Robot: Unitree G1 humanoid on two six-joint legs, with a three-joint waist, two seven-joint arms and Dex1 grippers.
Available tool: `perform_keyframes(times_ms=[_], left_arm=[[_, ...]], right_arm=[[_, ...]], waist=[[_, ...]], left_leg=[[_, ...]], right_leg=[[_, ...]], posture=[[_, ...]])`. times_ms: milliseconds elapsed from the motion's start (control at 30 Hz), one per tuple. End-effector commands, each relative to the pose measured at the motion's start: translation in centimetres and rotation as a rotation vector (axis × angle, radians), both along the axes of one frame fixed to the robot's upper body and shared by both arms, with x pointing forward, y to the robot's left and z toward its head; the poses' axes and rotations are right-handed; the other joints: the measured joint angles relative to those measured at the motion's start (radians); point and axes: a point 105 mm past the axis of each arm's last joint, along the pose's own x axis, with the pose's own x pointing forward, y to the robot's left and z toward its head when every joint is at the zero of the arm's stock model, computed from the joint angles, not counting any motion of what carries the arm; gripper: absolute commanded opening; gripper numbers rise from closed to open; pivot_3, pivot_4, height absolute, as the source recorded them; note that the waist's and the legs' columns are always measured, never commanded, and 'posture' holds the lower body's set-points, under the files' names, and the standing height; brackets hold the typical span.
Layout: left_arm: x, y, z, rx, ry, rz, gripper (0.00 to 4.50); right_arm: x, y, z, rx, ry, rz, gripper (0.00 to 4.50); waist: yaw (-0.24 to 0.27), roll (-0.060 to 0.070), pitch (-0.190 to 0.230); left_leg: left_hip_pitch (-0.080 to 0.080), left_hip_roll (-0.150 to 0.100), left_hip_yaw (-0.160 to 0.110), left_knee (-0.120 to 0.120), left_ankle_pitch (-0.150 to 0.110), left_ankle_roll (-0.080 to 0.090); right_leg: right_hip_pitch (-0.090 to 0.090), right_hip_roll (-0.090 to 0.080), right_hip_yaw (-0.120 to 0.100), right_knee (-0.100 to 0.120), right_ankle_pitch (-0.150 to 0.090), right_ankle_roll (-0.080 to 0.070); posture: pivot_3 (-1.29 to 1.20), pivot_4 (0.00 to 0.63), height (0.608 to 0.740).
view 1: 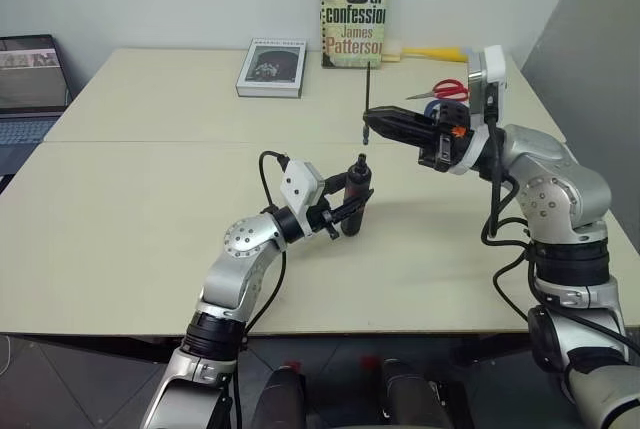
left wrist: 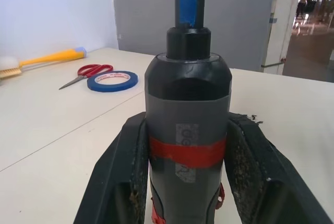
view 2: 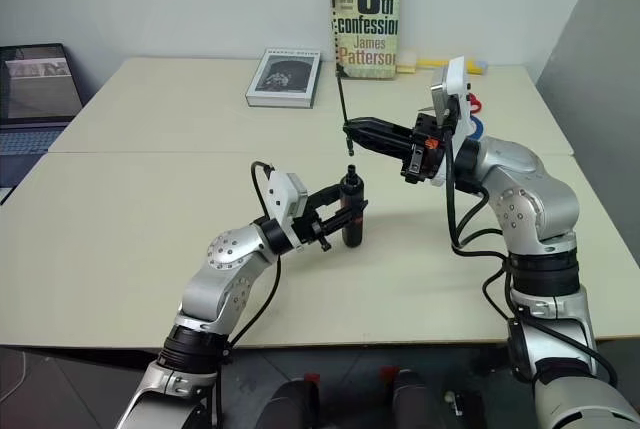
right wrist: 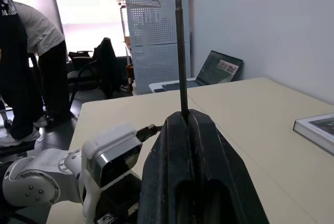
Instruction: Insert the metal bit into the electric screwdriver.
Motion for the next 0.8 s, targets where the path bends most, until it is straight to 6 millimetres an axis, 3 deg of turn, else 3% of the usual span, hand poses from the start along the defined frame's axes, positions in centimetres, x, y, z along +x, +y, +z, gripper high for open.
perform_keyframes(times_ms=[33, 800], left_arm=[[-0.3, -0.1, 0.9, 0.005, -0.036, -0.018, 1.66], [-0.4, 0.1, 0.9, 0.014, -0.035, -0.01, 1.66]], right_arm=[[-0.3, 0.3, 1.0, 0.009, -0.057, 0.027, 0.0], [0.0, 0.3, -0.1, -0.021, -0.053, 0.047, 0.0]], waist=[[0.0, 0.0, 0.0], [0.0, 0.0, 0.0]], left_leg=[[0.0, 0.0, 0.0, 0.0, 0.0, 0.0], [0.0, 0.0, 0.0, -0.001, 0.0, 0.0]], right_leg=[[0.0, 0.0, 0.0, 0.0, 0.0, 0.0], [0.0, 0.0, 0.0, 0.0, 0.0, 0.0]], posture=[[0.0, 0.15, 0.74], [0.0, 0.15, 0.74]])
